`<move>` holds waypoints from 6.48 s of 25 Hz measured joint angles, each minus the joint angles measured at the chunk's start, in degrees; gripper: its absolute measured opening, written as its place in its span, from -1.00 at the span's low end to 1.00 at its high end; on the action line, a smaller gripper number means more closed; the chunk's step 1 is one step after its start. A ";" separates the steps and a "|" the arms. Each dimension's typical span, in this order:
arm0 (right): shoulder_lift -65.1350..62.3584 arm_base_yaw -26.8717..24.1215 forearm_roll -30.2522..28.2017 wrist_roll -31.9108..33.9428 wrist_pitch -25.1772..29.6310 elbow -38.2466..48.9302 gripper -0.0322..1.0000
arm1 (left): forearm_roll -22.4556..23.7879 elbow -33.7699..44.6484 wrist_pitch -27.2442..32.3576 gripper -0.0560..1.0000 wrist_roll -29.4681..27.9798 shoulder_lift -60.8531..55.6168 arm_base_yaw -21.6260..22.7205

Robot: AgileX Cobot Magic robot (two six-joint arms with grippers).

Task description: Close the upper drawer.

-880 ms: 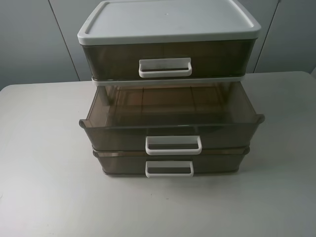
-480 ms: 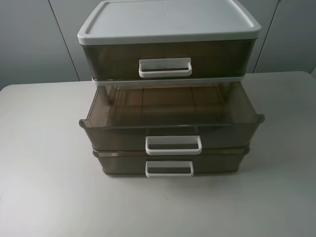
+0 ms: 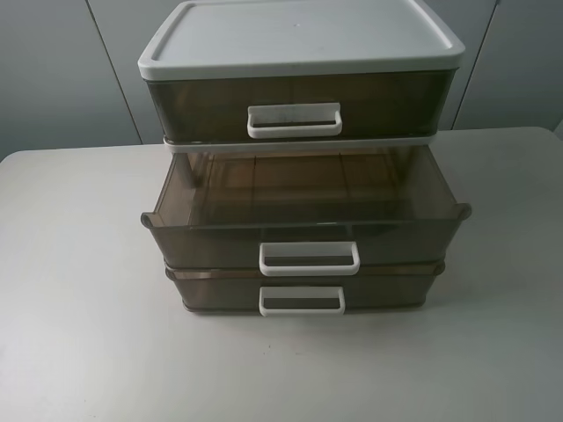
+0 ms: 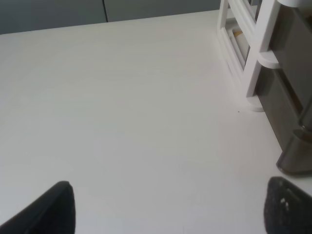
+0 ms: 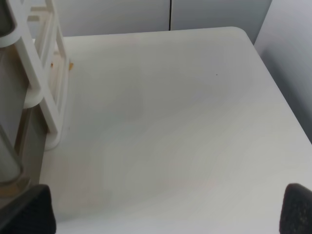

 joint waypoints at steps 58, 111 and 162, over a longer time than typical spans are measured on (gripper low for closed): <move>78.78 59.69 20.55 -39.55 3.01 -28.52 0.41 | 0.00 0.00 0.00 0.51 -0.11 0.00 0.00; 91.47 64.56 7.57 -39.88 -9.89 -28.52 0.41 | 0.00 0.00 0.00 0.51 -0.11 0.00 0.00; 94.12 57.37 -6.85 -36.99 -25.84 -28.18 0.41 | 0.00 0.00 0.00 0.51 -0.11 0.00 0.00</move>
